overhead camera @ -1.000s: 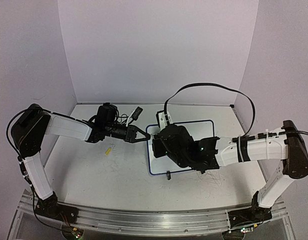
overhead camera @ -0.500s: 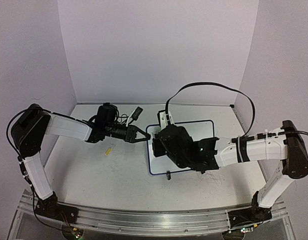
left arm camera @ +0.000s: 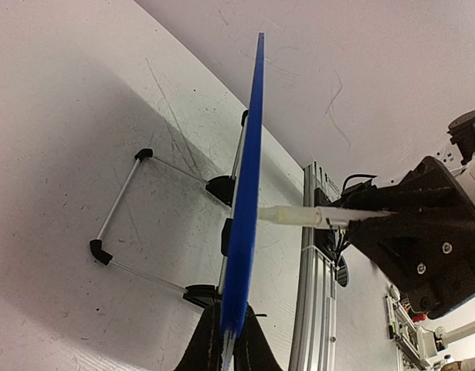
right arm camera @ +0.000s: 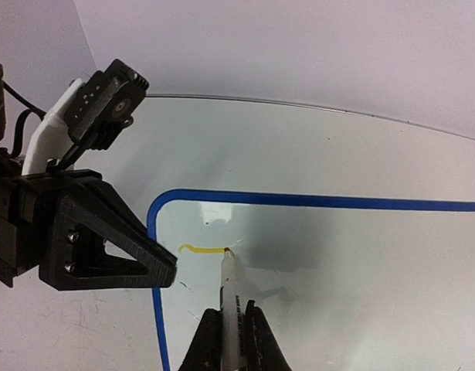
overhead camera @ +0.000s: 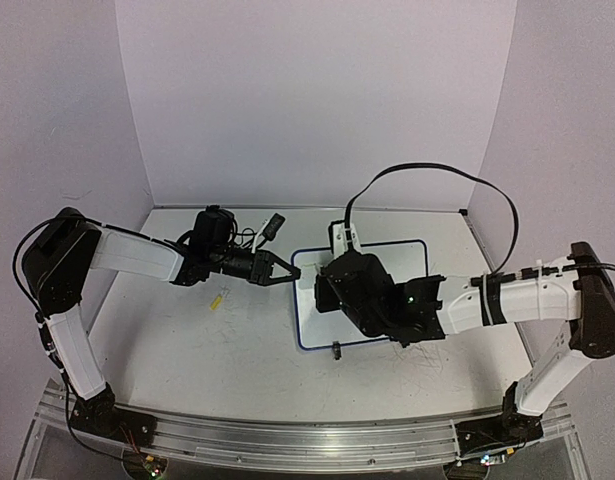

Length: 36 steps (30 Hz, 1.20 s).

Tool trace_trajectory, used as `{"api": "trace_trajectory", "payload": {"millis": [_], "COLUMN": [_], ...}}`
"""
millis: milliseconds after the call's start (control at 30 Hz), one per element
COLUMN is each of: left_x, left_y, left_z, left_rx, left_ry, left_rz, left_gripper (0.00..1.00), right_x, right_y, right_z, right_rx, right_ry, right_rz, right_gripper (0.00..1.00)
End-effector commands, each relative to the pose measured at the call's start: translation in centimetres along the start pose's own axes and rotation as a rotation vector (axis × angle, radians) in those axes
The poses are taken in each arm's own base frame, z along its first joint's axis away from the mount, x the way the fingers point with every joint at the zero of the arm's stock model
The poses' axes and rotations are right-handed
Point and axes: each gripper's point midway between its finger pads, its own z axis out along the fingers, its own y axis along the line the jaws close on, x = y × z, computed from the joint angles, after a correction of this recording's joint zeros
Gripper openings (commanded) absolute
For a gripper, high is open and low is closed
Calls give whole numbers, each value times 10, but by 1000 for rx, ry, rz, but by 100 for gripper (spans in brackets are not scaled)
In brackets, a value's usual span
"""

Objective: Write a sentence on the whiteboard

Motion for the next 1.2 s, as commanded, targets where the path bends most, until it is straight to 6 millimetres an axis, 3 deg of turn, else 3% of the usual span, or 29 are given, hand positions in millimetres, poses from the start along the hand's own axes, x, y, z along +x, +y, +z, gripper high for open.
{"api": "trace_trajectory", "payload": {"millis": [0, 233, 467, 1167], "left_x": [-1, -1, -1, -2], "left_y": [-15, -15, -15, -18], "left_z": [-3, -3, -2, -4], "left_rx": [24, 25, 27, 31], "left_ry": [0, 1, 2, -1], "left_rz": [-3, -3, -3, 3], "left_gripper": [0, 0, 0, 0], "right_x": [-9, -17, -17, -9], "right_y": [-22, 6, 15, 9], "right_z": [-5, -14, -15, 0], "right_rx": [67, -116, -174, -82], "right_ry": [-22, -33, -44, -32], "right_rz": [20, -6, -15, -21], "right_gripper": [0, 0, 0, 0]}}
